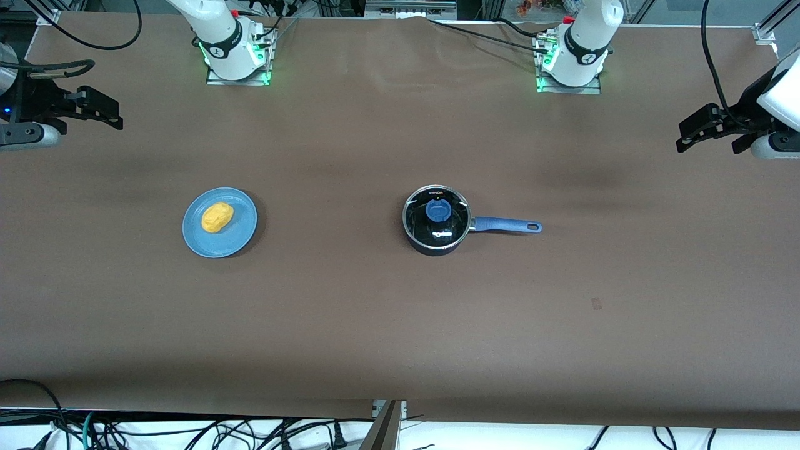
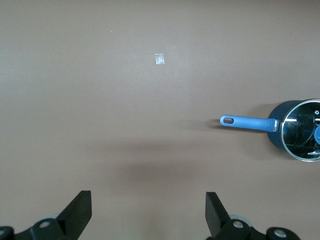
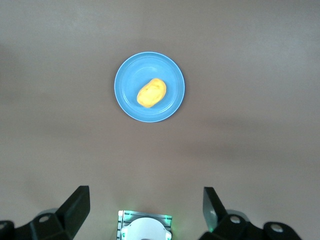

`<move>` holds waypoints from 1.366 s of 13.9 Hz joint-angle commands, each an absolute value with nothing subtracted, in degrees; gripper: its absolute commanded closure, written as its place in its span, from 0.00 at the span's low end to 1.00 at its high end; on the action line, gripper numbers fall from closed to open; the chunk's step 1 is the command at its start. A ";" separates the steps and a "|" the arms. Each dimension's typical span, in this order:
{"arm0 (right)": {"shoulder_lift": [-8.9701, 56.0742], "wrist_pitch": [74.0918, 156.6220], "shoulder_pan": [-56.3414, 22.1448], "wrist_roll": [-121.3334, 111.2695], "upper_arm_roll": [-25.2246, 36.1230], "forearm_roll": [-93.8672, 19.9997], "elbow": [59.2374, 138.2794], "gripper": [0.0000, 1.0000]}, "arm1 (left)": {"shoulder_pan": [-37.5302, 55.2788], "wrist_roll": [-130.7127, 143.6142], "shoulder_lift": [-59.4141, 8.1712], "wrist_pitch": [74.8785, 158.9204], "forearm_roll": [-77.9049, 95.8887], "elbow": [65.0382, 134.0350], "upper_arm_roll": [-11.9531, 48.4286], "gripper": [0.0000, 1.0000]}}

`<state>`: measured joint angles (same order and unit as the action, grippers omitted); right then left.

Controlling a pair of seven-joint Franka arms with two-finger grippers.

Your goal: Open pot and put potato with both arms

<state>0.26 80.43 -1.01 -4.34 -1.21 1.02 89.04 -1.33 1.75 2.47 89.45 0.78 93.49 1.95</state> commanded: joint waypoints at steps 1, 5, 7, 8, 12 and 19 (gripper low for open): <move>0.62 79.28 -0.09 -3.43 -1.93 0.44 87.63 0.00 | -1.14 1.14 3.34 88.86 0.00 93.17 2.02 0.00; 0.70 79.54 0.09 -3.61 -1.85 0.44 87.63 0.00 | -1.23 0.97 3.16 88.95 0.00 93.08 1.84 0.00; 0.70 79.54 0.09 -3.43 -1.85 0.35 87.63 0.00 | -1.14 1.14 3.16 88.95 0.00 93.08 2.02 0.00; 0.70 79.54 0.09 -3.43 -1.85 0.35 87.63 0.00 | -1.14 1.14 3.16 88.95 0.00 93.08 2.02 0.00; 0.70 79.63 0.09 -3.43 -1.85 0.44 87.63 0.00 | -1.06 1.14 3.08 89.03 0.00 93.08 2.02 0.00; 0.70 79.63 0.09 -3.08 -1.76 0.35 87.63 0.00 | -0.70 3.08 2.90 88.33 0.44 93.16 3.43 0.00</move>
